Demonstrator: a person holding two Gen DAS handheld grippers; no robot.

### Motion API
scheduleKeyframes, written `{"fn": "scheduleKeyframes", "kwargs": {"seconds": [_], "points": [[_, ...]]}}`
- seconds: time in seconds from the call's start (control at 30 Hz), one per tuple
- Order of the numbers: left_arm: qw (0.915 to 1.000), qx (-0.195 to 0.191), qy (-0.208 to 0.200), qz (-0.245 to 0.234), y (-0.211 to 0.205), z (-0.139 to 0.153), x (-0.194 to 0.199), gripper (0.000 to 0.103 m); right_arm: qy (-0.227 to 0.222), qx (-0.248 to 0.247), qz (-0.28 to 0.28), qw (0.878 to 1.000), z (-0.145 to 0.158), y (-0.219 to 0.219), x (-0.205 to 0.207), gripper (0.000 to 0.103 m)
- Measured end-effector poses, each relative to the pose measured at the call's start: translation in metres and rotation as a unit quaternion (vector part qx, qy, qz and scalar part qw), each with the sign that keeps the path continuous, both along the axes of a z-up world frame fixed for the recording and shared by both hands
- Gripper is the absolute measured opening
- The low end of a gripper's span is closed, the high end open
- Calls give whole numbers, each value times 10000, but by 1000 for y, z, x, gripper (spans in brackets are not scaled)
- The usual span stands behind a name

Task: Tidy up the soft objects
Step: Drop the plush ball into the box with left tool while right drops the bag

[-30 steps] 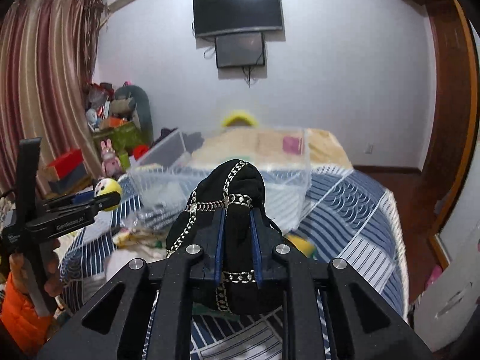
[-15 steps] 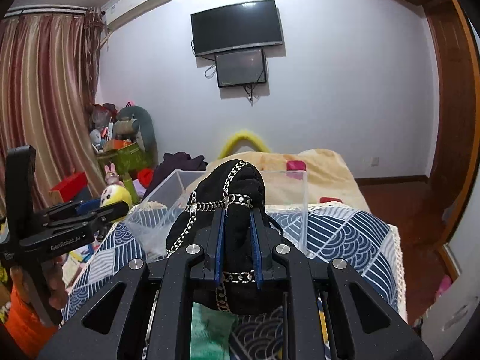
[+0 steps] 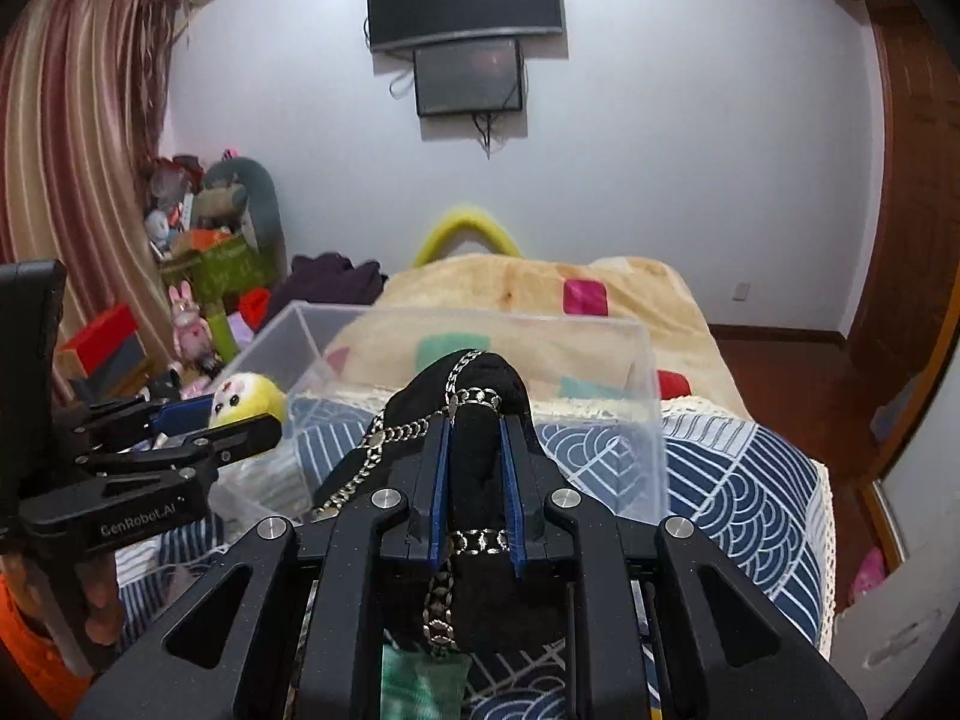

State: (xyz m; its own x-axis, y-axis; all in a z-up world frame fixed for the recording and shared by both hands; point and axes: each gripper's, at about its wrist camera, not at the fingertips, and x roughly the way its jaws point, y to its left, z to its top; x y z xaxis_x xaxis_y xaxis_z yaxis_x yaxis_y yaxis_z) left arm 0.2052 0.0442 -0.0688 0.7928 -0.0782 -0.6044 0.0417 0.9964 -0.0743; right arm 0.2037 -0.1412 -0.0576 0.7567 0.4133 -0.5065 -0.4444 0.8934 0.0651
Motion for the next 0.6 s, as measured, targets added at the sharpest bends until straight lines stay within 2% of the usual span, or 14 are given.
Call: {"fn": "scheduleKeyframes", "kwargs": {"seconds": [0.07,0.17,0.2,0.3,0.5,0.57,0.6], "points": [[9997,231,-32,30,-6,-1,2,45,66,-114,-1,9999,-3,5,2,15],[9995,311,29,-31,-12,-2,3,47,169,-313,-13,9994,-8,11,8,19],[9995,321,39,-49,-13,-2,4,49,190,-384,-60,9991,-9,12,9,23],[9994,356,-15,-33,-16,0,1,64,191,-345,-64,9992,-7,8,4,39],[9990,345,-267,-30,-17,17,-15,67,-164,-191,-36,9997,17,-6,-13,43],[9990,268,-362,-38,-14,24,-23,70,-281,-144,-37,9995,25,-10,-19,49],[9989,237,-403,-32,-12,27,-27,77,-337,-87,-38,9994,29,-15,-24,53]]}}
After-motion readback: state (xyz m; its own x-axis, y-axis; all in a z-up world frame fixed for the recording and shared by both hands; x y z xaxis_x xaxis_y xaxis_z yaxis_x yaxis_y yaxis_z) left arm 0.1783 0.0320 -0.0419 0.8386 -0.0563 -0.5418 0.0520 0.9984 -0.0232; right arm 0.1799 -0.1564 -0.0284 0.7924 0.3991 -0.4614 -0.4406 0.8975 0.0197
